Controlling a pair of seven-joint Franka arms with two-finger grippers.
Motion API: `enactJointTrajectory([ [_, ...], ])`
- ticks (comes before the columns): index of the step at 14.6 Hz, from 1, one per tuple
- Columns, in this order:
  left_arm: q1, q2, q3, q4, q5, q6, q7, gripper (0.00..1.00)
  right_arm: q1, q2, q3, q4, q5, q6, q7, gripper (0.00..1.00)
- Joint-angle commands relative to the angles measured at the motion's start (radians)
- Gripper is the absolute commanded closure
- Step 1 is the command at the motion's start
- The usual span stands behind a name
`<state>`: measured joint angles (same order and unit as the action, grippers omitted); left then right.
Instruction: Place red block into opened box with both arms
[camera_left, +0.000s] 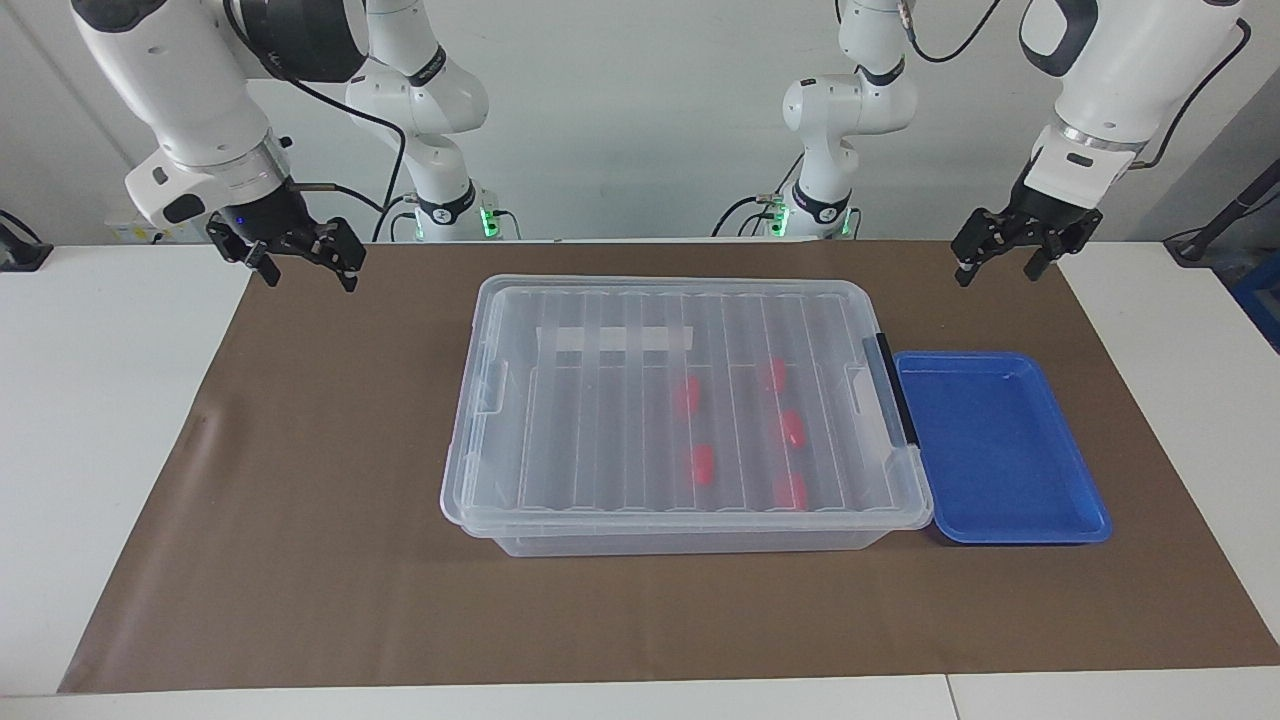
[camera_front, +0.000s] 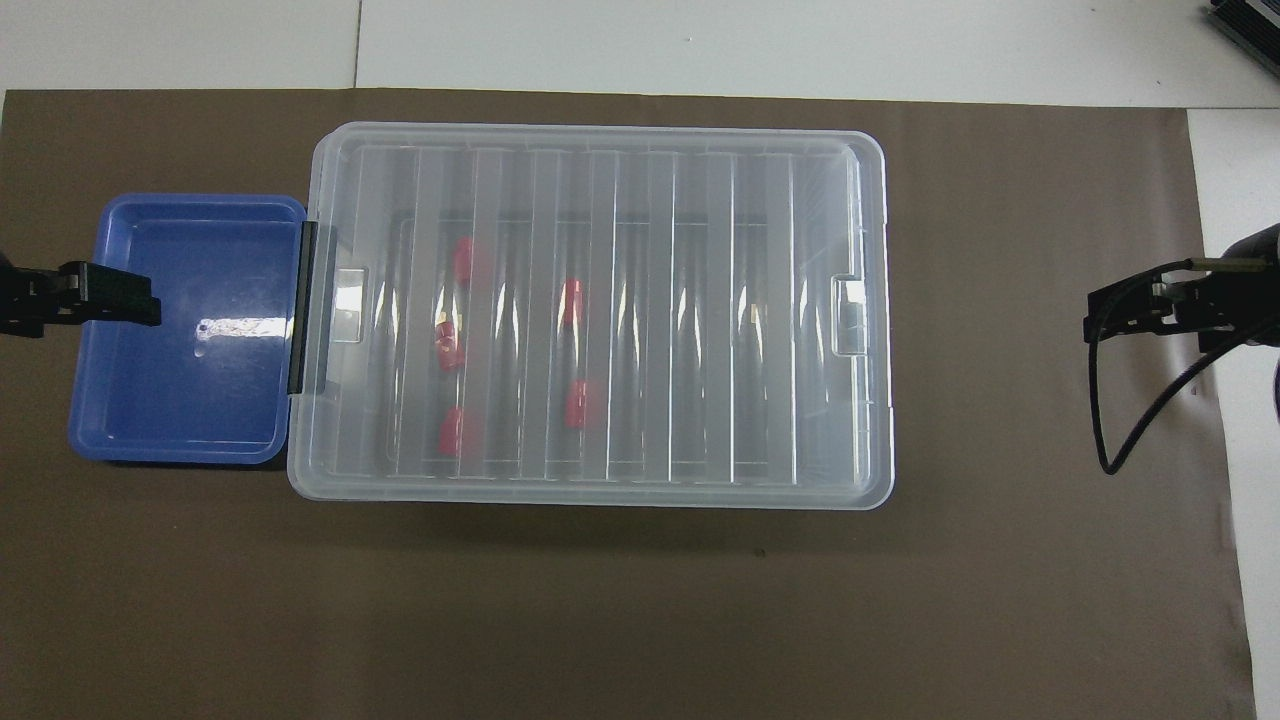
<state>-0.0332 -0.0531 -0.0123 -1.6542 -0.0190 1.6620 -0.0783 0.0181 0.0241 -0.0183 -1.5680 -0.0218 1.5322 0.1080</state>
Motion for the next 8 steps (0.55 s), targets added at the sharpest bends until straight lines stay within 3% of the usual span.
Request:
enactJointTrajectory([
  [1, 0.000, -0.024, 0.005, -0.029, -0.016, 0.022, 0.005, 0.00, -0.013, 0.004, 0.011, 0.003, 0.009, -0.003, -0.010, 0.00],
  [8, -0.002, -0.024, 0.005, -0.029, -0.016, 0.022, 0.005, 0.00, -0.015, 0.002, 0.011, 0.003, 0.017, -0.003, -0.007, 0.00],
])
